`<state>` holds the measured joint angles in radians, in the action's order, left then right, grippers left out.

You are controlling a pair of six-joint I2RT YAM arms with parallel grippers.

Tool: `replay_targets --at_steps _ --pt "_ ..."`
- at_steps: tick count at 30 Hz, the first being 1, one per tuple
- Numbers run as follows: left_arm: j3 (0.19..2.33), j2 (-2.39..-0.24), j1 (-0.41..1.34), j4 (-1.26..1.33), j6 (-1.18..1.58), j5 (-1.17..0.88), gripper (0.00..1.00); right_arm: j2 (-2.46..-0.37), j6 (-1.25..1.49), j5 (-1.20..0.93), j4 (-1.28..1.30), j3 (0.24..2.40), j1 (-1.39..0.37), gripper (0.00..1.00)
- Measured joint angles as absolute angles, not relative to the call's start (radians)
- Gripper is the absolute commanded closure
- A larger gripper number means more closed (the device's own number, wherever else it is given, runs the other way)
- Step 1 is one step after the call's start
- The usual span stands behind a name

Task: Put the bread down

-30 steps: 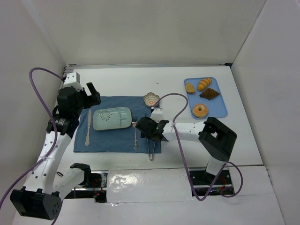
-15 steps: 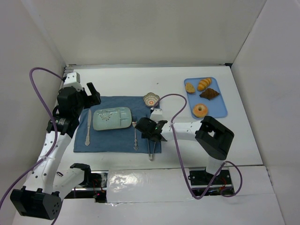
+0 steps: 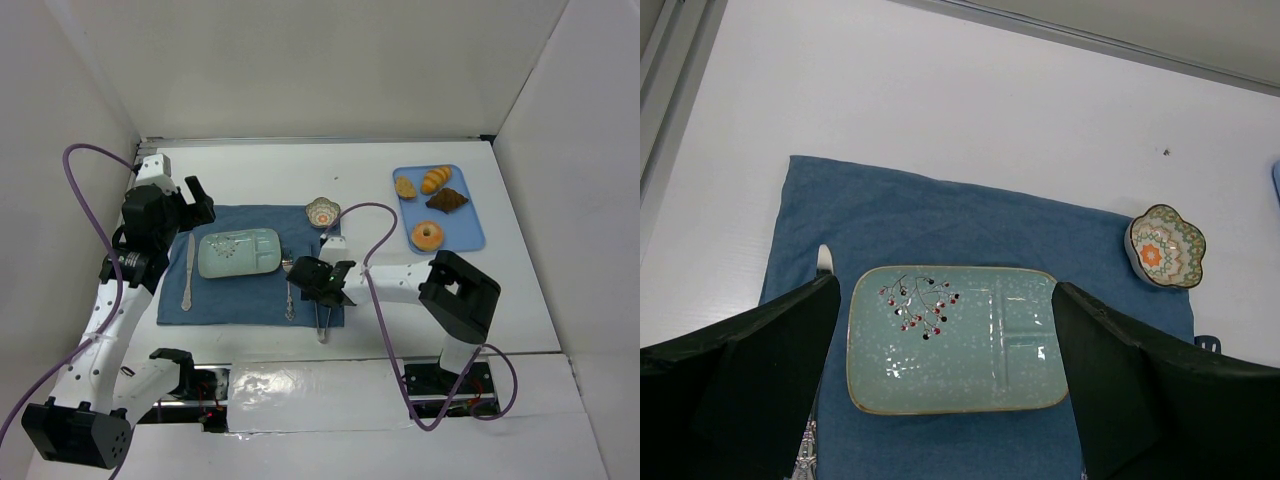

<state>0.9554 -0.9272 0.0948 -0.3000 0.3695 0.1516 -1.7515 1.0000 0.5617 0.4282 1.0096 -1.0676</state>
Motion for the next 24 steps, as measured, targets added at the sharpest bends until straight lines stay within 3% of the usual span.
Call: replay_targets --at_steps 8,13,18,24 --pt "0.955 -0.927 0.095 -0.300 0.369 0.150 0.00 -1.749 1.012 0.560 0.437 1.009 -1.084 0.27" --pt "0.955 -0.927 0.095 -0.300 0.369 0.150 0.00 -1.761 1.013 0.561 0.437 1.010 -1.084 0.37" --pt "0.955 -0.927 0.095 -0.300 0.369 0.150 0.00 -1.767 1.015 0.563 0.438 1.016 -1.084 0.59" --pt "0.955 -0.927 0.095 -0.300 0.369 0.150 0.00 -1.766 1.036 0.566 0.467 1.028 -1.091 0.63"
